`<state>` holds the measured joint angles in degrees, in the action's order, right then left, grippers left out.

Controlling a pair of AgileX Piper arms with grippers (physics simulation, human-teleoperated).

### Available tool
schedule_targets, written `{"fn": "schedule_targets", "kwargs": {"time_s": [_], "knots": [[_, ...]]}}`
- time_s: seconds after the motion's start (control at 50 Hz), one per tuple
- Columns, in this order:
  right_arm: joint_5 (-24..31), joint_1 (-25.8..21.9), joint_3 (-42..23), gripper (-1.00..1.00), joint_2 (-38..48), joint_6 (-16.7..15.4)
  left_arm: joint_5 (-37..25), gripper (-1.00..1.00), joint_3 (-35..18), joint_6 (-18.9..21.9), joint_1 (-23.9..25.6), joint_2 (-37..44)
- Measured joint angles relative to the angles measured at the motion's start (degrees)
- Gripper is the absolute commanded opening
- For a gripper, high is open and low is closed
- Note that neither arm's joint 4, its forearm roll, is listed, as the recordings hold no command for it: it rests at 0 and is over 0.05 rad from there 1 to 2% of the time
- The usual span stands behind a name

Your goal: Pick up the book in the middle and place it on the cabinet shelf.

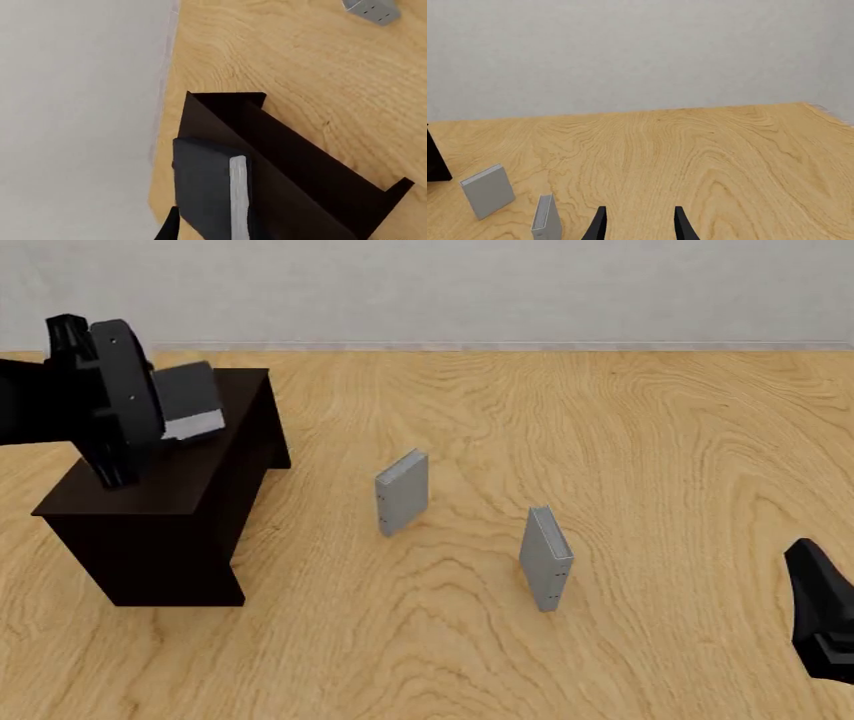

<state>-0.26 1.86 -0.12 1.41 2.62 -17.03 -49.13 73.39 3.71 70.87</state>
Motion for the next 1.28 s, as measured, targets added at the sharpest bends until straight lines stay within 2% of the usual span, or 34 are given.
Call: {"fn": "schedule_targets", "kwargs": {"time_s": [0.56,0.74,1.08,1.28], "knots": [[0.01,0.01,0.0,1.0,-0.02,0.0,-3.47,1.0,6.46,-2.73,4.64,-8.03],[0.01,0.01,0.0,1.0,-0.03,0.0,-6.13,1.0,6.34,-6.01,7.54,-12.23],[0.01,0.0,0.0,1.0,-0.02,0.0,-8.96,1.0,2.28,-17.4,10.64,-19.02],[0.0,0.0,0.0,1.0,-0.01,0.0,-7.21,1.0,2.19,-28.34,10.19,-23.91]]}}
